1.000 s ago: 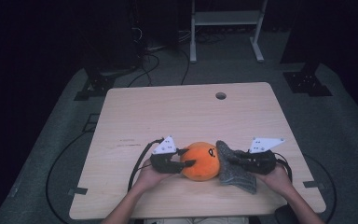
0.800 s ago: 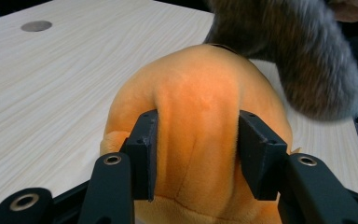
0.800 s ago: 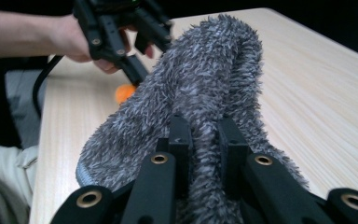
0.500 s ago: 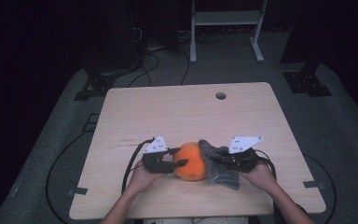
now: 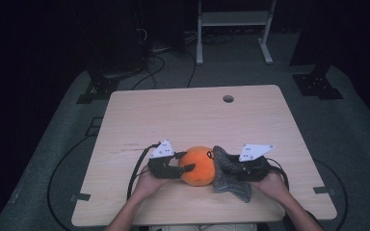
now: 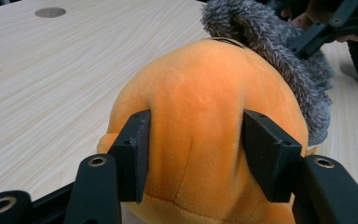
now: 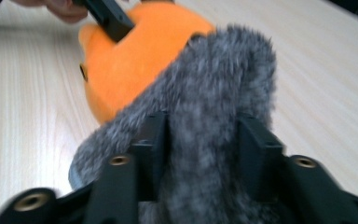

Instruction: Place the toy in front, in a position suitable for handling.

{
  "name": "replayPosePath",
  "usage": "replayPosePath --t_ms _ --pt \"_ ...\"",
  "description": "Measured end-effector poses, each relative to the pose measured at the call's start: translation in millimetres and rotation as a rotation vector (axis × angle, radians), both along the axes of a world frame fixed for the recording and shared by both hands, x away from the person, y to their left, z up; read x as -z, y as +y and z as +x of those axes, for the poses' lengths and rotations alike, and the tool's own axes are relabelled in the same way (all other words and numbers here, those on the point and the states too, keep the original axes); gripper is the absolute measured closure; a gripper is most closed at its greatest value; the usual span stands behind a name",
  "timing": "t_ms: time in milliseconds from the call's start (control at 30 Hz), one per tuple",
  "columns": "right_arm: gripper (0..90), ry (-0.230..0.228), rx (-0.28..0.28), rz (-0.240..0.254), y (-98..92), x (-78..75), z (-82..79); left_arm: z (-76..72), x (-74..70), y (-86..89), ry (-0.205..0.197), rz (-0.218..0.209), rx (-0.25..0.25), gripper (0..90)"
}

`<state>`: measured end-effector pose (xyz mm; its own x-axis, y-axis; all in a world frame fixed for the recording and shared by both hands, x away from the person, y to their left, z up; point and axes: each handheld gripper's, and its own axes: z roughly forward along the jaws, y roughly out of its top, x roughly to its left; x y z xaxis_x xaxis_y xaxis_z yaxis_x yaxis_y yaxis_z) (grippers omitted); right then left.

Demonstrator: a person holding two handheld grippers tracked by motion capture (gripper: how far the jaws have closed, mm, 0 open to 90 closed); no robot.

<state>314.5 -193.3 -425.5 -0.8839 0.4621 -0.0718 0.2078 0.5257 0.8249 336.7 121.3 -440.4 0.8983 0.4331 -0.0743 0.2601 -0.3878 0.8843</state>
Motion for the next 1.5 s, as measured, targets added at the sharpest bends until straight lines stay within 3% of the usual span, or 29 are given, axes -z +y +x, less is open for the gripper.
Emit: replayPosePath --t_ms 100,133,167,200,367,433,500,533,567,667,700,800,867,933,1067,1100,1133,1200,1267,1333,1400,1500 --pt "56.0 -0.04 -0.009 0.02 4.8 -3.3 -1.8 -1.8 -0.5 -1.4 -0.014 0.007 0.006 44.6" --pt "67.8 -0.049 -0.013 0.011 10.1 -4.7 -0.4 -2.2 -0.4 -2.3 -0.015 0.006 0.004 44.2" --pt "67.8 -0.049 -0.013 0.011 10.1 -4.7 -0.4 -1.9 -0.4 -2.2 -0.013 0.011 -0.001 44.2" --pt "76.0 -0.058 -0.006 -0.001 13.5 -3.8 1.1 -0.9 -0.3 -1.5 -0.004 0.009 -0.002 44.1" --pt "79.8 -0.013 0.013 -0.013 3.5 0.5 8.0 2.2 0.5 0.2 0.023 -0.009 -0.013 44.4" --pt "79.8 -0.002 0.05 -0.049 -4.3 4.2 9.7 2.7 0.5 0.0 0.022 -0.009 -0.012 44.4" --pt "79.8 -0.01 0.055 -0.017 -10.4 2.4 6.4 3.5 0.4 -1.6 0.022 -0.013 -0.016 44.4" --pt "79.7 -0.021 0.009 0.054 -8.4 -6.2 -0.5 3.8 0.1 -3.4 0.021 -0.016 -0.02 44.6" --pt "79.7 -0.021 0.009 0.054 -8.4 -6.2 -0.5 4.3 -0.3 -5.7 0.021 -0.02 -0.022 44.6" --pt "79.7 -0.052 -0.063 0.08 11.6 -16.6 -10.1 4.1 -1.6 -13.4 0.011 -0.019 -0.03 44.9" --pt "79.7 -0.074 -0.092 0.019 27.6 -17.2 -12.6 3.6 -1.8 -14.8 0.003 -0.019 -0.03 45.0" --pt "79.8 -0.091 -0.084 -0.023 33.1 -12.8 -11.2 4.2 -0.6 -11.7 0.023 -0.02 -0.031 45.3" --pt "80.0 -0.086 -0.066 -0.031 28.1 -9.3 -9.3 5.3 0.3 -9.0 0.039 -0.031 -0.032 45.5" --pt "80.3 -0.076 -0.017 -0.073 13.4 -1.0 -6.4 6.5 0.3 -7.9 0.05 -0.035 -0.032 45.4" --pt "80.3 -0.061 0.018 -0.081 0.8 2.1 -9.0 6.2 -0.1 -9.6 0.041 -0.031 -0.038 45.4" --pt "80.3 -0.061 0.009 -0.061 0.3 0.5 -11.0 6.0 -0.1 -10.4 0.037 -0.031 -0.039 45.3" --pt "80.3 -0.059 -0.043 -0.006 7.1 -5.5 -15.7 5.8 -0.2 -11.6 0.032 -0.032 -0.037 45.7" --pt "80.3 -0.07 -0.068 0.002 13.4 -8.6 -17.7 4.5 -1.2 -15.2 0.025 -0.031 -0.034 45.9" --pt "80.3 -0.092 -0.093 -0.012 27.5 -11.9 -19.3 4.1 -1.9 -16.0 0.008 -0.011 -0.029 46.5" --pt "80.3 -0.105 -0.093 -0.044 34.5 -10.2 -17.0 5.3 -0.6 -13.2 0.019 -0.015 -0.029 46.8" --pt "80.3 -0.089 -0.078 -0.032 31.1 -8.6 -14.3 5.3 1.3 -11.3 0.028 -0.028 -0.032 47.5" --pt "80.4 -0.083 -0.042 -0.074 19.0 -3.5 -11.7 4.2 1.0 -10.9 0.024 -0.024 -0.029 47.8"
